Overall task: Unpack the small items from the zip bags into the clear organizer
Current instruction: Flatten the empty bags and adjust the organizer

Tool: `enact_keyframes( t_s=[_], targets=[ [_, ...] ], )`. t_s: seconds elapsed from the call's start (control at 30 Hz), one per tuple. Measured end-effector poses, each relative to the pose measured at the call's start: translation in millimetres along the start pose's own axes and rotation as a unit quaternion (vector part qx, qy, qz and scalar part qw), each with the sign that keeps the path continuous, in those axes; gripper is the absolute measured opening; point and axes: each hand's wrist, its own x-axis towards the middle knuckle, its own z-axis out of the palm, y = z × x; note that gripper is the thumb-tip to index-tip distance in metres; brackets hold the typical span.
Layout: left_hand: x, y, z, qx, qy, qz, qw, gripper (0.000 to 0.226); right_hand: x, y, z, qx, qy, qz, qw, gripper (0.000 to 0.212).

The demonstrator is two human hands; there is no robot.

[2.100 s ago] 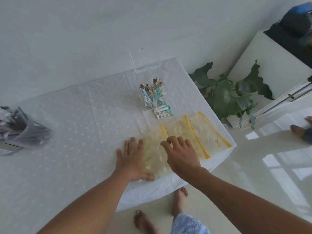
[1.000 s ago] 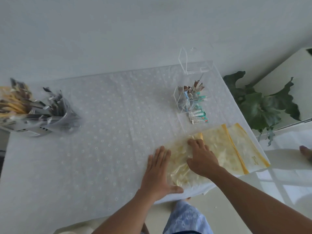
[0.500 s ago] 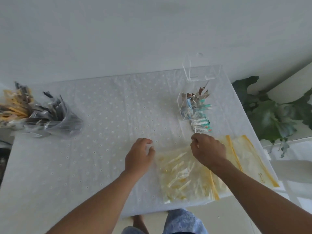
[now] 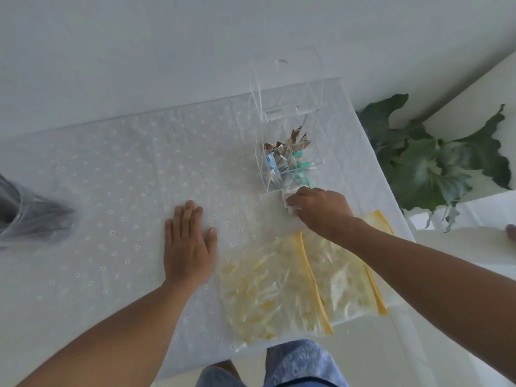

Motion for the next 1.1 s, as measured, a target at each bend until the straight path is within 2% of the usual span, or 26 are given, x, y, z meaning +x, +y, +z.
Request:
enact_keyframes(
  t_s=[0.17, 0.27, 0.37, 0.47, 0.53, 0.63, 0.77, 0.9, 1.03, 1.1],
  targets=[
    [2, 3, -3, 0.017, -0.018, -0.007, 1.000, 0.066, 11, 11, 6, -0.022, 0.006, -0.058, 0.998, 0.035],
    [2, 2, -2, 0.040, -0.036, -0.012, 0.998, 0.068, 7, 13, 13, -0.023, 0.037, -0.081, 0.996, 0.030],
    [3, 2, -1, 0.044, -0.041, -0.014, 0.998, 0.068, -4, 13, 14, 0.024, 0.081, -0.068, 0.994, 0.022],
    [3, 2, -2, 0.040, -0.038, -0.014, 0.998, 0.069, -18, 12, 4, 0.117, 0.128, -0.014, 0.985, 0.016],
    [3, 2, -2, 0.048, -0.039, -0.016, 0.998, 0.069, -27, 10, -9, 0.203, 0.161, 0.042, 0.965, 0.015],
    [4, 2, -2, 0.054, -0.044, -0.019, 0.997, 0.070, -36, 9, -34, 0.334, 0.230, 0.107, 0.908, 0.013],
    [4, 3, -1, 0.058, -0.047, -0.021, 0.997, 0.070, -27, 13, -67, 0.449, 0.292, 0.146, 0.832, 0.012],
    [3, 3, -1, 0.053, -0.044, -0.021, 0.997, 0.070, -3, 15, -79, 0.511, 0.325, 0.161, 0.780, 0.012],
    [4, 5, -2, 0.047, -0.041, -0.024, 0.998, 0.071, 21, 15, -71, 0.525, 0.343, 0.198, 0.753, 0.013],
    [3, 5, -3, 0.041, -0.038, -0.026, 0.998, 0.071, 30, 15, -64, 0.513, 0.331, 0.212, 0.763, 0.016]
  ],
)
